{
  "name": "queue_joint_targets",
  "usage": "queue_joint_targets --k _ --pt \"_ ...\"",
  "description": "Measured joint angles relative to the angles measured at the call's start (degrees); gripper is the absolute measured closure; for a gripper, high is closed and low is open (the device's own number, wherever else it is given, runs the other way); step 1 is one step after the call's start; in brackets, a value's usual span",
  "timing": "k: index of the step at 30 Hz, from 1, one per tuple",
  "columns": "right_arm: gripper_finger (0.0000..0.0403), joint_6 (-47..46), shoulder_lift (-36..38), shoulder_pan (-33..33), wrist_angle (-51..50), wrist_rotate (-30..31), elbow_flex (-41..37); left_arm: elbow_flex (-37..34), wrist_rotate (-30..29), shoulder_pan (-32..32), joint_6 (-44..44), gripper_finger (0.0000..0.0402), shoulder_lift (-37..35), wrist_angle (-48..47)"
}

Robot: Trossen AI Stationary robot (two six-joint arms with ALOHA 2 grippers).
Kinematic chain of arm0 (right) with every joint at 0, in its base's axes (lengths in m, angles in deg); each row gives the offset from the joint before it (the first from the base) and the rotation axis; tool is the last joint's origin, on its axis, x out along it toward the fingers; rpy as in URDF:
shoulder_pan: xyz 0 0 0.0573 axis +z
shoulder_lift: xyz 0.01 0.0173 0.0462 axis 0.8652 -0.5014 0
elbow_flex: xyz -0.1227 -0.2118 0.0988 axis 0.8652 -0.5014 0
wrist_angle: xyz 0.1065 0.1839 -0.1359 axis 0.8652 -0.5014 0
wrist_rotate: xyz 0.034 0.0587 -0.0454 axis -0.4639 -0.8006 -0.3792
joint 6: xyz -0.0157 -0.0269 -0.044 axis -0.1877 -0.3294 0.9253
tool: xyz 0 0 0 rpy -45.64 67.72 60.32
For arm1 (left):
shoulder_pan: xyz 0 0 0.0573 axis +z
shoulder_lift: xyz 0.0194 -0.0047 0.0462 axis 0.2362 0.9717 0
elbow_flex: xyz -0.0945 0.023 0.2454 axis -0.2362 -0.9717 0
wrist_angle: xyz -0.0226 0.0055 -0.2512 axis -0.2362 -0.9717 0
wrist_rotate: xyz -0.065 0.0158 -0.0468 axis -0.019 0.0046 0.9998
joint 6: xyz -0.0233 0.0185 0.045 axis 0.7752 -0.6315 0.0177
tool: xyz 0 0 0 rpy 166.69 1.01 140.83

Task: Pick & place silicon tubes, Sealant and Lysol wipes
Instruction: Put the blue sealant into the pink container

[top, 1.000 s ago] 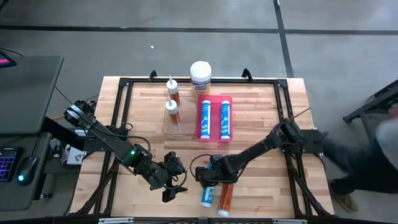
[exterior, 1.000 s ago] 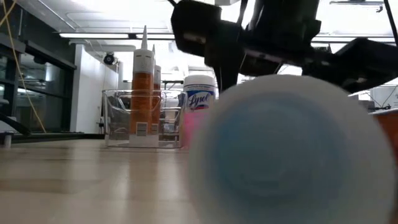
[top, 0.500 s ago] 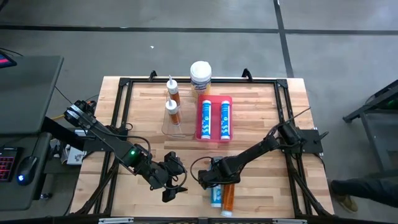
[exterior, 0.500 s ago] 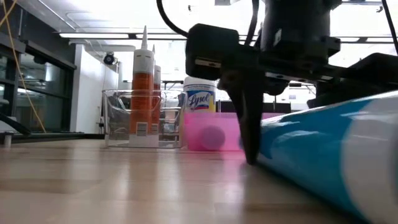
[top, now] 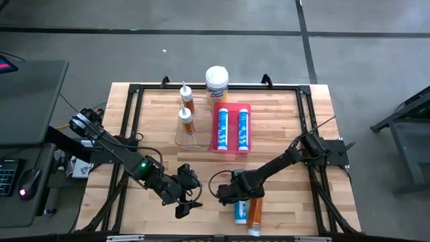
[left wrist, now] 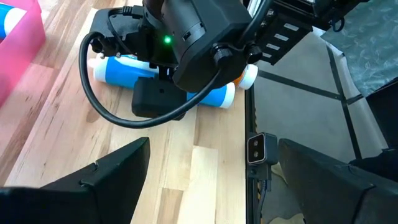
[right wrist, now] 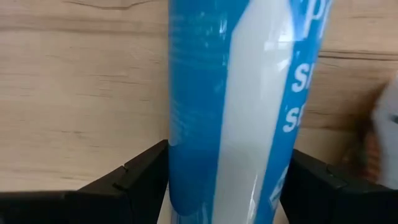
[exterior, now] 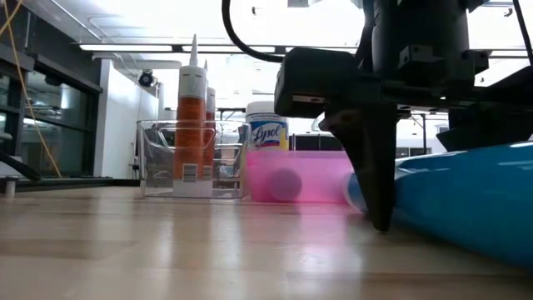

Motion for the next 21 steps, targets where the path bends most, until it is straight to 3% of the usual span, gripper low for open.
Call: queue_joint_targets --k 21 --pt "0.0148 1.64 -0.01 0.14 0.83 2.32 -0.07 0.0 0.01 0.0 0.01 0.0056 0.0 0.0"
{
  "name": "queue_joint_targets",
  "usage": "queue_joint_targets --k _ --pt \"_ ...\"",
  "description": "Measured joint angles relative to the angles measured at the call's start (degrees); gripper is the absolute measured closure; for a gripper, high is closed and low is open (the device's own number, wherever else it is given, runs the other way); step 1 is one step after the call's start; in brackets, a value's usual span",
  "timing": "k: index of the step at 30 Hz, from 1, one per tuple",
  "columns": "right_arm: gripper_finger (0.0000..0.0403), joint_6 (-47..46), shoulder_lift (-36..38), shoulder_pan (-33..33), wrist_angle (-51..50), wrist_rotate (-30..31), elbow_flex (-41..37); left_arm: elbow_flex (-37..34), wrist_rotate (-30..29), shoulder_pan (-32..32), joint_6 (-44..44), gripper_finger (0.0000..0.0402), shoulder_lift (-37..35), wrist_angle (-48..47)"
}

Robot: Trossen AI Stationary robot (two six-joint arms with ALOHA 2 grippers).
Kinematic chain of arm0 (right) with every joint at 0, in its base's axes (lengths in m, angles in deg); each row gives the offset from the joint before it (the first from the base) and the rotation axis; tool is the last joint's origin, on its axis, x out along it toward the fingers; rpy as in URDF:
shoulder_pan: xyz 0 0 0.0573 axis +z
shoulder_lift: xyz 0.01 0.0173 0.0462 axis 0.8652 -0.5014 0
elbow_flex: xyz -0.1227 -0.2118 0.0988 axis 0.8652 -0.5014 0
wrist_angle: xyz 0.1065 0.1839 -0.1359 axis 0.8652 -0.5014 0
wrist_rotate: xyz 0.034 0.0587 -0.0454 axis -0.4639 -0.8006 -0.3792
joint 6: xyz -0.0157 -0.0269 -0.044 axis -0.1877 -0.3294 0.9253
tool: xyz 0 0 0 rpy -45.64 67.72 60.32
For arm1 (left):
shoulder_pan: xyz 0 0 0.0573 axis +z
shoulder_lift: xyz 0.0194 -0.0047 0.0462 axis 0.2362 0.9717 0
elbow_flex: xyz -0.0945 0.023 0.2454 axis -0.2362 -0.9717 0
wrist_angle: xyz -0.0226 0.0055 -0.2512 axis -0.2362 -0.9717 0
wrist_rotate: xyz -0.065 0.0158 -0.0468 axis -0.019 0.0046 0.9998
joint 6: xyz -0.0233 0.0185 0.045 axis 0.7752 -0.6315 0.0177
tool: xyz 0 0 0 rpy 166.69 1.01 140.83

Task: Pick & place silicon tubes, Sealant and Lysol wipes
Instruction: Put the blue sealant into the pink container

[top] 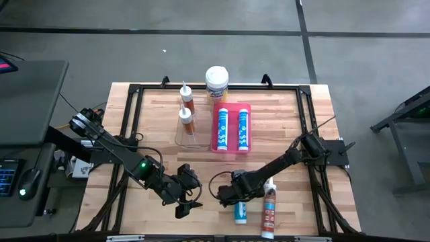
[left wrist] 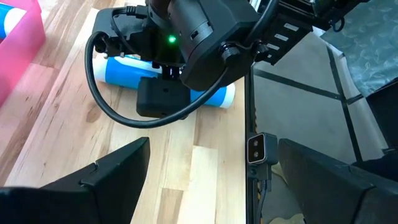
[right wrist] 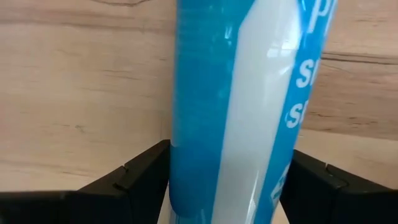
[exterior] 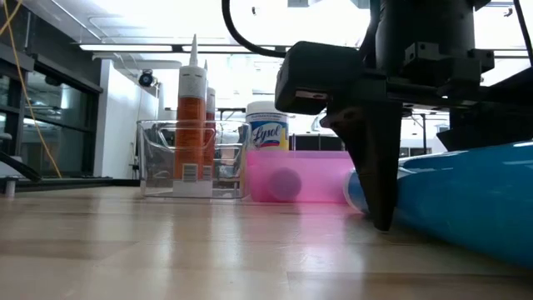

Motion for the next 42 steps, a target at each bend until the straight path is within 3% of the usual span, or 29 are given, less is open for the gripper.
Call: queue_joint_targets --k 19,31,42 --pt "0.0149 0.98 -0.05 -0.11 0.2 0.83 0.0 0.0 0.0 0.0 -0.01 0.0056 0.0 0.0" --pt "0.0185 0.95 -0.08 -0.11 0.48 0.83 0.0 0.0 0.01 0.0 0.0 0.0056 0.0 0.0" --pt "0.0191 1.52 -0.08 -0.11 0.59 1.05 -0.02 0.0 -0.01 0.0 -0.01 0.0056 0.0 0.0"
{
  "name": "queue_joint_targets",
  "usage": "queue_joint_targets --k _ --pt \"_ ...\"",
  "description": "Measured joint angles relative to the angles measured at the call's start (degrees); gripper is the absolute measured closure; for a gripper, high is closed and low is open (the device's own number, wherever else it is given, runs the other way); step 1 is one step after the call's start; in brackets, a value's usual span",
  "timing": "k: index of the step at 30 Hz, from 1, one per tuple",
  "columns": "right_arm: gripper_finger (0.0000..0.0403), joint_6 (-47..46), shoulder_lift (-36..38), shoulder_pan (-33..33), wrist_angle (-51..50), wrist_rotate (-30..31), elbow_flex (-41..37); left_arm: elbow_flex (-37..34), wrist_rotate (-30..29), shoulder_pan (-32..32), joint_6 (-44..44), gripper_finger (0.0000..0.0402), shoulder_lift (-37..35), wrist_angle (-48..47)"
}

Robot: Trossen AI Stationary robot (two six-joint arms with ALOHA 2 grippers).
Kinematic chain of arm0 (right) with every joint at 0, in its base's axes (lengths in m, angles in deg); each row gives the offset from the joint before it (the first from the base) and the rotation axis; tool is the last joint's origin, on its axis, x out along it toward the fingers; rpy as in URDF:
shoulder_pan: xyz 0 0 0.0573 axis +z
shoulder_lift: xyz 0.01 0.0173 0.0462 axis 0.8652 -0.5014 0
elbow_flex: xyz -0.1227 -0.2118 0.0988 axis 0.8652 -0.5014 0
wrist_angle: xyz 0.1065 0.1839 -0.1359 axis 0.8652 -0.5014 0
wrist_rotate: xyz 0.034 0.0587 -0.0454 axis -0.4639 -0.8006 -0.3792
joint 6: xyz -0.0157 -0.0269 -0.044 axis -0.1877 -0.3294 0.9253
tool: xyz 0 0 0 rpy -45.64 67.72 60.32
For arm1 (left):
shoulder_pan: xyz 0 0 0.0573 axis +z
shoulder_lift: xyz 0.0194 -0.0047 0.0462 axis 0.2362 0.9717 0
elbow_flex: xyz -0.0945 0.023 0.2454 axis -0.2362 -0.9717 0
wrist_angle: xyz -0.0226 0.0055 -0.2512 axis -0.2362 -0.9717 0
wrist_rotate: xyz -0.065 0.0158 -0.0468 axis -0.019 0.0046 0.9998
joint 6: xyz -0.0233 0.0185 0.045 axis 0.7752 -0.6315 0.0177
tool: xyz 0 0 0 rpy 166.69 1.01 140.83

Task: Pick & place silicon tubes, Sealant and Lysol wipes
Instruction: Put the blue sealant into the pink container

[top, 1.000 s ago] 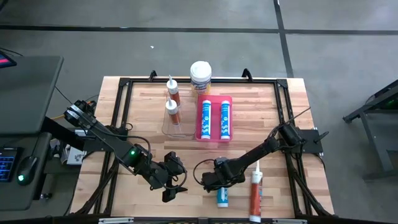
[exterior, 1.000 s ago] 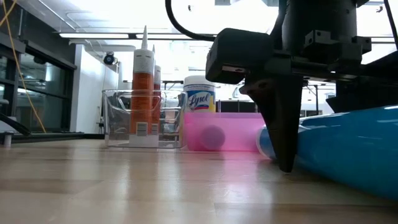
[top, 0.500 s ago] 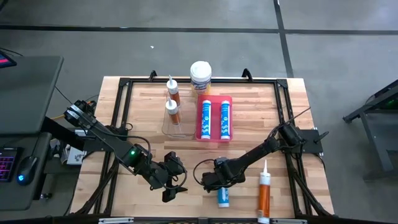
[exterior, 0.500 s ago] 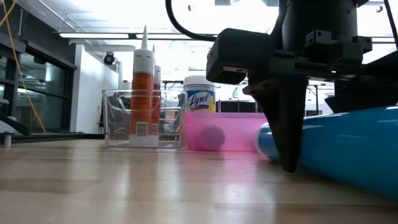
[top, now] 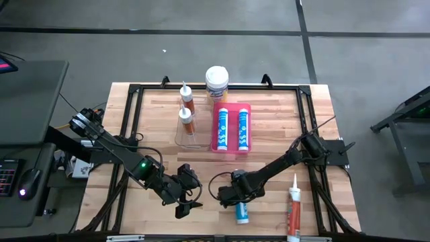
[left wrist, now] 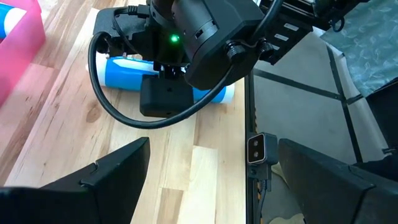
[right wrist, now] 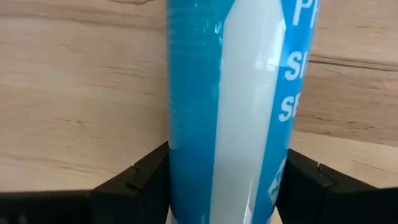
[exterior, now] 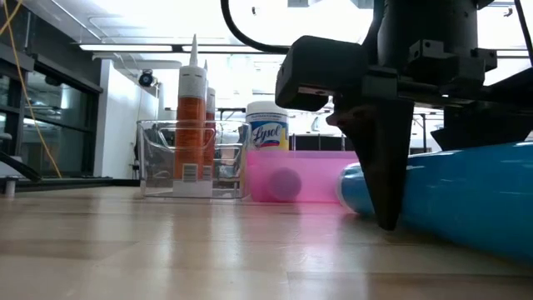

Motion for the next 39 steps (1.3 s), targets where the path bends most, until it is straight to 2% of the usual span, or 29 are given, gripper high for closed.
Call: queue_joint_targets --k 30,39 --pt "0.0191 8.33 0.15 0.0 1.98 0.56 -0.03 0.0 0.0 0.0 0.0 0.0056 0.0 0.0" --pt "0.0192 9.38 3.05 0.01 2.16 8.3 -0.11 0.0 0.02 0.0 0.02 0.0056 0.0 0.02"
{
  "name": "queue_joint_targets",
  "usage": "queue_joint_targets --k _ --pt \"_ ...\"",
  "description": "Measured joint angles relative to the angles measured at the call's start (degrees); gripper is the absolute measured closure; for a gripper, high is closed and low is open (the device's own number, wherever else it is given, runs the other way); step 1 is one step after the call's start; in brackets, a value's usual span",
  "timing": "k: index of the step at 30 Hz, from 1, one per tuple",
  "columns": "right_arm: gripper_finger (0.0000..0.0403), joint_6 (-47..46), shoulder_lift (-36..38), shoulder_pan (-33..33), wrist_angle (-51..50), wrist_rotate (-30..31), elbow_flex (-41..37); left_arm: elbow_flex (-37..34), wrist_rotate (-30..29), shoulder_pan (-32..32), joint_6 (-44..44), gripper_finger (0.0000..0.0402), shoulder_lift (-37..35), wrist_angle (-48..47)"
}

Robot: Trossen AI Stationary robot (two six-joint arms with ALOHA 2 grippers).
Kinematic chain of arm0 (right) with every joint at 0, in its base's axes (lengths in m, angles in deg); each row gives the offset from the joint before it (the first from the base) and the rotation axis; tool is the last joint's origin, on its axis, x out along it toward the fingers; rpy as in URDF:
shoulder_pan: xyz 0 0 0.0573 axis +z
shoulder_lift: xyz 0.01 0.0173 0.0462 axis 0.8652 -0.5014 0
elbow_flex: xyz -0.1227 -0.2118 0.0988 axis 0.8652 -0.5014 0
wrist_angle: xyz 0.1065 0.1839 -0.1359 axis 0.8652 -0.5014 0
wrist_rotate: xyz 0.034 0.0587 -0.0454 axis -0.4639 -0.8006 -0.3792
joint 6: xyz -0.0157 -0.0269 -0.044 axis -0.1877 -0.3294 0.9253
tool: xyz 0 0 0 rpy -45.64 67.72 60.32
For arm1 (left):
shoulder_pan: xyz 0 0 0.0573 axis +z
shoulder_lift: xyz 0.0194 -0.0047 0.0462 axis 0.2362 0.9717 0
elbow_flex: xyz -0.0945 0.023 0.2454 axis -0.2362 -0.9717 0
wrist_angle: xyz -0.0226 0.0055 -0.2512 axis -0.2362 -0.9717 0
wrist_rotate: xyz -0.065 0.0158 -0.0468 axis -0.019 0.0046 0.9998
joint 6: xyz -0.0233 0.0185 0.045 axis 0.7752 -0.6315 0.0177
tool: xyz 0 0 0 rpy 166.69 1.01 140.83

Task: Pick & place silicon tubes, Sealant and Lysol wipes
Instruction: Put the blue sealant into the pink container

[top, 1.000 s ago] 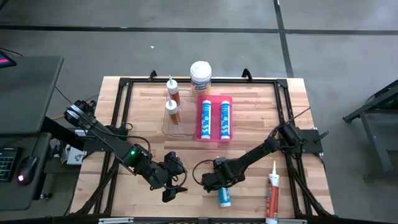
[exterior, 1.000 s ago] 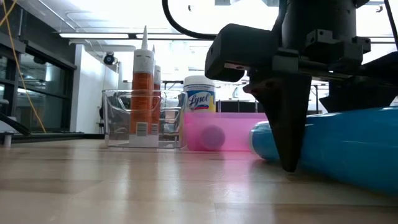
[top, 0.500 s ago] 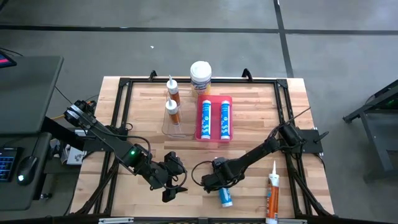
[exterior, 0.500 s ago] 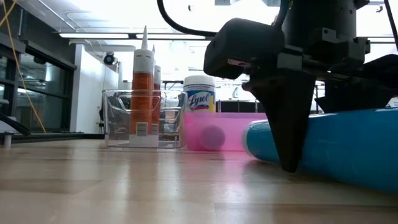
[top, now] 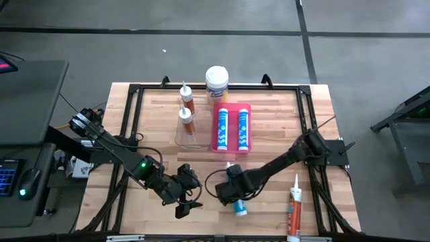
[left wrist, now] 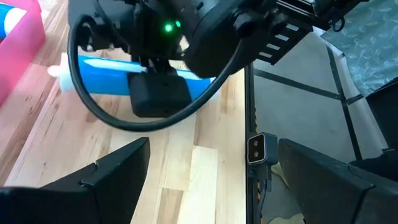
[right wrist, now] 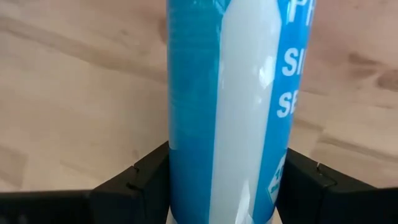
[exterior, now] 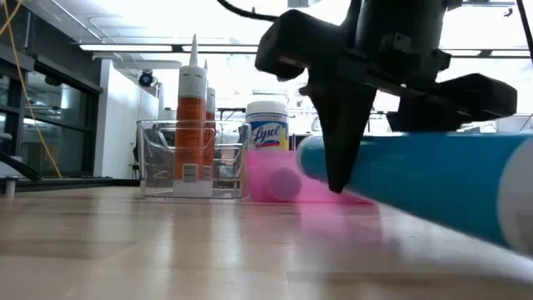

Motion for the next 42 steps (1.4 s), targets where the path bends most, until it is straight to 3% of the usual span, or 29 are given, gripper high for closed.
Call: queue_joint_targets --k 18,25,42 --pt "0.0192 5.97 6.31 2.79 0.07 7.01 0.11 -0.02 0.02 0.0 -0.01 0.0056 0.0 0.77" --pt "0.0192 9.75 11.16 4.55 -1.04 13.88 0.13 -0.02 0.0 0.0 0.0 0.0056 0.0 0.79" --pt "0.0193 23.62 24.38 7.07 -12.19 24.89 0.2 -0.02 -0.02 0.0 -0.02 0.0056 0.0 0.77"
